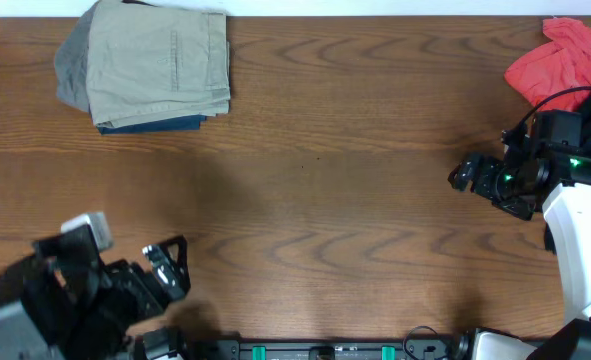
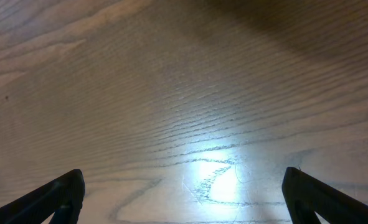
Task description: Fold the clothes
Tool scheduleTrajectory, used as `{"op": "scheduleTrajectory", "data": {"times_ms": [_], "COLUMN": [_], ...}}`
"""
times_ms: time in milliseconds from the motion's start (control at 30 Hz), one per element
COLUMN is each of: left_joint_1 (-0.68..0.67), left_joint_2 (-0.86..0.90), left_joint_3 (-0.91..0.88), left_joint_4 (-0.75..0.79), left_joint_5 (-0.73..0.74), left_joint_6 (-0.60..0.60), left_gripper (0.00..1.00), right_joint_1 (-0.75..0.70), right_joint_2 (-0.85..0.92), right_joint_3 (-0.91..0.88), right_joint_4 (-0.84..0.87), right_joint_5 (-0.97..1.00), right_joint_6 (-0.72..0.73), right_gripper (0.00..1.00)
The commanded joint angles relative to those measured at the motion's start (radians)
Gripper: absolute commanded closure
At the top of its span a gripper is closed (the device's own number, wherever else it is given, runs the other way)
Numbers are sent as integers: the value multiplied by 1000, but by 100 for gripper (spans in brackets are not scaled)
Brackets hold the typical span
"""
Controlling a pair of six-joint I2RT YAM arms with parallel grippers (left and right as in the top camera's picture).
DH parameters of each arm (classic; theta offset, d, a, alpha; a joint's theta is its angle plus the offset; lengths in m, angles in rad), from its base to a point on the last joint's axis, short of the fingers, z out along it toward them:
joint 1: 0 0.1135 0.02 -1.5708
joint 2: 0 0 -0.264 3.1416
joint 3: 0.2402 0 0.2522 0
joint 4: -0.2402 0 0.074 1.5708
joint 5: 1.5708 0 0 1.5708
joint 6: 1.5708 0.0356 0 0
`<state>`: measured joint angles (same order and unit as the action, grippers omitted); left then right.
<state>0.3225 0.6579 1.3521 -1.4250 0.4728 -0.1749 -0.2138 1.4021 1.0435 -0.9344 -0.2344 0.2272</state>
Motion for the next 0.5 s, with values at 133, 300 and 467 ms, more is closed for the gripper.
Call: {"op": "scheduleTrajectory", "data": {"times_ms": [133, 300, 467], "left_joint_1": [0, -20, -185], "left_joint_2": [-60, -64, -111], "left_joint_3": [-8, -8, -49], "left_joint_4": [-20, -15, 118], "left_joint_5": [-7, -13, -14], "left_joint_6": [25, 24, 25], "left_gripper": [2, 2, 2], "right_joint_1": [-4, -4, -4], "right_joint_2": [-10, -10, -10], "right_joint_3": [7, 7, 7], "right_joint_4": [0, 0, 0], "right_joint_5": [-1, -1, -1], "right_joint_6": [4, 4, 4], "right_gripper": [1, 1, 1]}}
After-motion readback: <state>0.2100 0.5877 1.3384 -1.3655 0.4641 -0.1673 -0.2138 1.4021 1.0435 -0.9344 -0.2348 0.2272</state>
